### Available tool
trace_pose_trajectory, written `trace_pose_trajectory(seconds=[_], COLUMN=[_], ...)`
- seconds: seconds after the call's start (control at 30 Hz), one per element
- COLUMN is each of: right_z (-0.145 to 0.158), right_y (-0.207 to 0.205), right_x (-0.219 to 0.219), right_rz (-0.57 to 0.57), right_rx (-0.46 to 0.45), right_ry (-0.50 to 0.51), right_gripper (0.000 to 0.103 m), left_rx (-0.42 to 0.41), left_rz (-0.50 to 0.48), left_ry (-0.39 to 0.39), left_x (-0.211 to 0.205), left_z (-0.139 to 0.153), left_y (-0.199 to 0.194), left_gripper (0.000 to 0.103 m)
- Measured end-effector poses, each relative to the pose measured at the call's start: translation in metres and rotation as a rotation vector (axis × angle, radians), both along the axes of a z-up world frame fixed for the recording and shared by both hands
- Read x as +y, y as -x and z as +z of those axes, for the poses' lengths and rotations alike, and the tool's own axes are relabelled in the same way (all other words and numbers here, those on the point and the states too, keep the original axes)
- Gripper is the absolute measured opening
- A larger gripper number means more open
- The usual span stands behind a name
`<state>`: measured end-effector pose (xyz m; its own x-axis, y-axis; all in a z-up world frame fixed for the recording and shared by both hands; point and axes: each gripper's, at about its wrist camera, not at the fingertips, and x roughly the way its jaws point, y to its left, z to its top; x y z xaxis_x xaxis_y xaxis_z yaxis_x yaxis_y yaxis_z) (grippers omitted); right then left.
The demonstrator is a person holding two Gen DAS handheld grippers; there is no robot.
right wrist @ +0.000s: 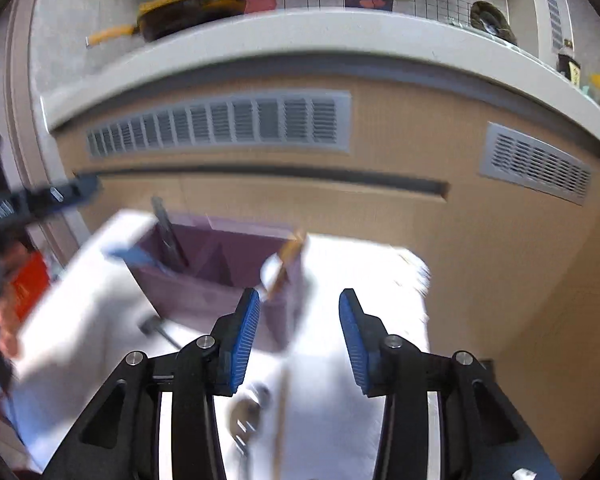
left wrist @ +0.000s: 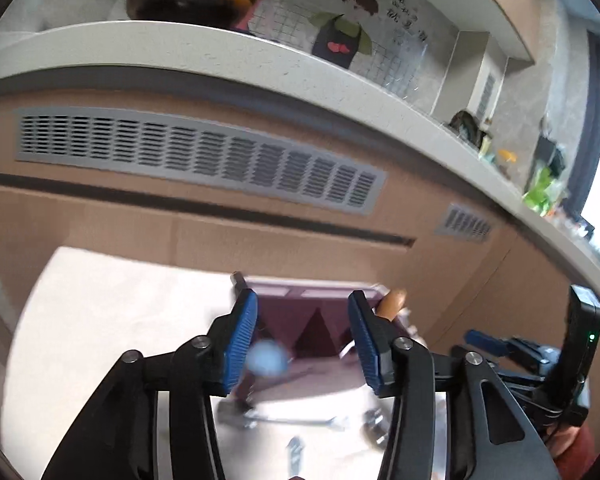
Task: Organize utensils
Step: 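Lift the white-ball-handled spoon with the right tool while the left tool reaches toward the metal shovel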
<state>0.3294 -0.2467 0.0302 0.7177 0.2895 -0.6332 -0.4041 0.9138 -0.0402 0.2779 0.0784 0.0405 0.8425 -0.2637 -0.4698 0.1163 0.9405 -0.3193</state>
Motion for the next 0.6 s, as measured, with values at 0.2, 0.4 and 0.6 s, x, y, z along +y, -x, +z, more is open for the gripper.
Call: trace_pose_trajectory(seconds=[0.2, 0.4, 0.6], right_z=[-0.053, -0.086, -0.097], right_y=[0.016, 0.029, 0.037], right_x=[-0.006, -0.005, 0.000], right_rz=[-0.027, -0.004, 0.091], right_rx=[0.098, 0.209, 0.343], right_ry=[0.175, 0.154, -0.006], right_gripper=[0.039, 0.039, 0.037], left_rx=[0.148, 0.337, 0.448], left_rz=[0.026, 0.048, 0.062], left_ry=[-0.069, -0.045, 0.014], left_x=[0.002, 0.016, 0.038], left_z=[-0.044, -0.099, -0.133], left_y=[0.027, 0.049, 0.069], left_gripper=[0.049, 0.049, 0.049])
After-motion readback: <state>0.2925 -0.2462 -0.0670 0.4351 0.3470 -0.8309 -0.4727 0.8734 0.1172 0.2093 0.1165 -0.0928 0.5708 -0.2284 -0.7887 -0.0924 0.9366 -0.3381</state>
